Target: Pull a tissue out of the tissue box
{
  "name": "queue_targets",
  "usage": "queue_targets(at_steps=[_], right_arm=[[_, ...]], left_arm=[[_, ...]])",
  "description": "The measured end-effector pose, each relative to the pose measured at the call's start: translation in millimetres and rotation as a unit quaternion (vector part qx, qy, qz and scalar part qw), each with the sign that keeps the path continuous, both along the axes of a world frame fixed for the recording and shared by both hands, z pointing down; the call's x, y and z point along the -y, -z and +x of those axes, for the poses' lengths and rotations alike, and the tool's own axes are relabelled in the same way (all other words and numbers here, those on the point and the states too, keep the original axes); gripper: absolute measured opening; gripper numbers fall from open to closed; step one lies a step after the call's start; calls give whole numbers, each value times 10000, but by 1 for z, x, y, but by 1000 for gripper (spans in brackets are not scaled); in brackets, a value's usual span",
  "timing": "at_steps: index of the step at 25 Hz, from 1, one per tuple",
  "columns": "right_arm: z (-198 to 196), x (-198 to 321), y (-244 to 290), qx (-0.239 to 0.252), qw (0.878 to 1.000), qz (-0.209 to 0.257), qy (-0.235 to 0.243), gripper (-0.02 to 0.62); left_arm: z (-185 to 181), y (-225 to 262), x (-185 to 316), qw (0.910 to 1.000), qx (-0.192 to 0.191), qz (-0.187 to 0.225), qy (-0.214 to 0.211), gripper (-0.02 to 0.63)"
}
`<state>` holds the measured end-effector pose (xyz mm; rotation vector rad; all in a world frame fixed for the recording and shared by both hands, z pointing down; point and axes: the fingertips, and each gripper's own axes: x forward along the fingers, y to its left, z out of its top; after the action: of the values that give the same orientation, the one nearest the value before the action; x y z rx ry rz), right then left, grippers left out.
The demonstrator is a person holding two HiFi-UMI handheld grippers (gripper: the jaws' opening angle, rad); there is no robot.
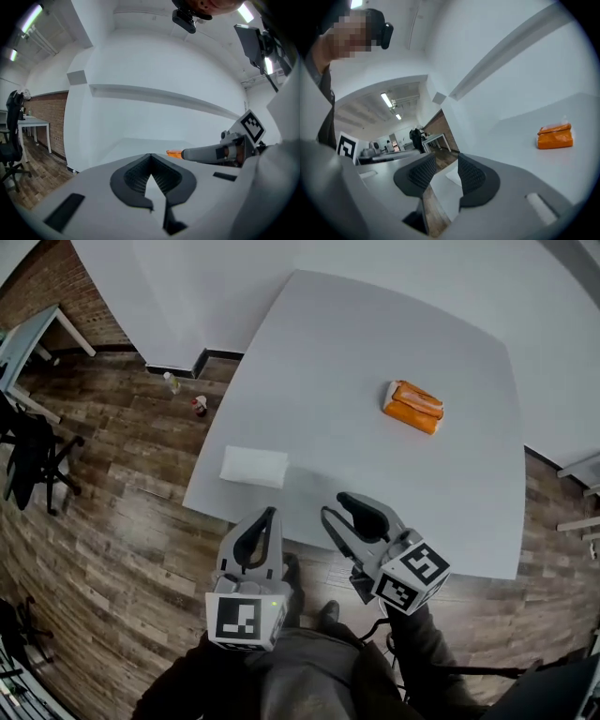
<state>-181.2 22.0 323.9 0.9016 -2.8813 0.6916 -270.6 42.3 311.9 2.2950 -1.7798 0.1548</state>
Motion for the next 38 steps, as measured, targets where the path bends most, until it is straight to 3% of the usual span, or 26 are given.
queue_targets(at_steps=[4, 8, 13, 18, 25, 38], right_arm=[[48, -41, 50, 351, 9982, 82, -487, 110], [95, -85, 85, 138, 9944, 464, -935, 80], [131, -124, 111, 129, 9889, 693, -1309, 61], [134, -148, 131, -9, 9817, 1012, -1612, 37], [128, -171, 149, -103, 9709, 1356, -1972, 8], [133, -178, 164, -143, 9671, 1544, -2014, 2]], left_arm=[[56, 31, -33, 9994, 124, 270, -172, 0], [112, 60, -66, 9982, 250, 471, -289, 0], [151, 87, -99, 9958, 397, 716, -403, 0], [153, 104, -116, 9945, 369, 918, -345, 0], [152, 122, -127, 9909, 300, 1128, -669, 0], [165, 134, -134, 9886, 294, 1206, -856, 0]])
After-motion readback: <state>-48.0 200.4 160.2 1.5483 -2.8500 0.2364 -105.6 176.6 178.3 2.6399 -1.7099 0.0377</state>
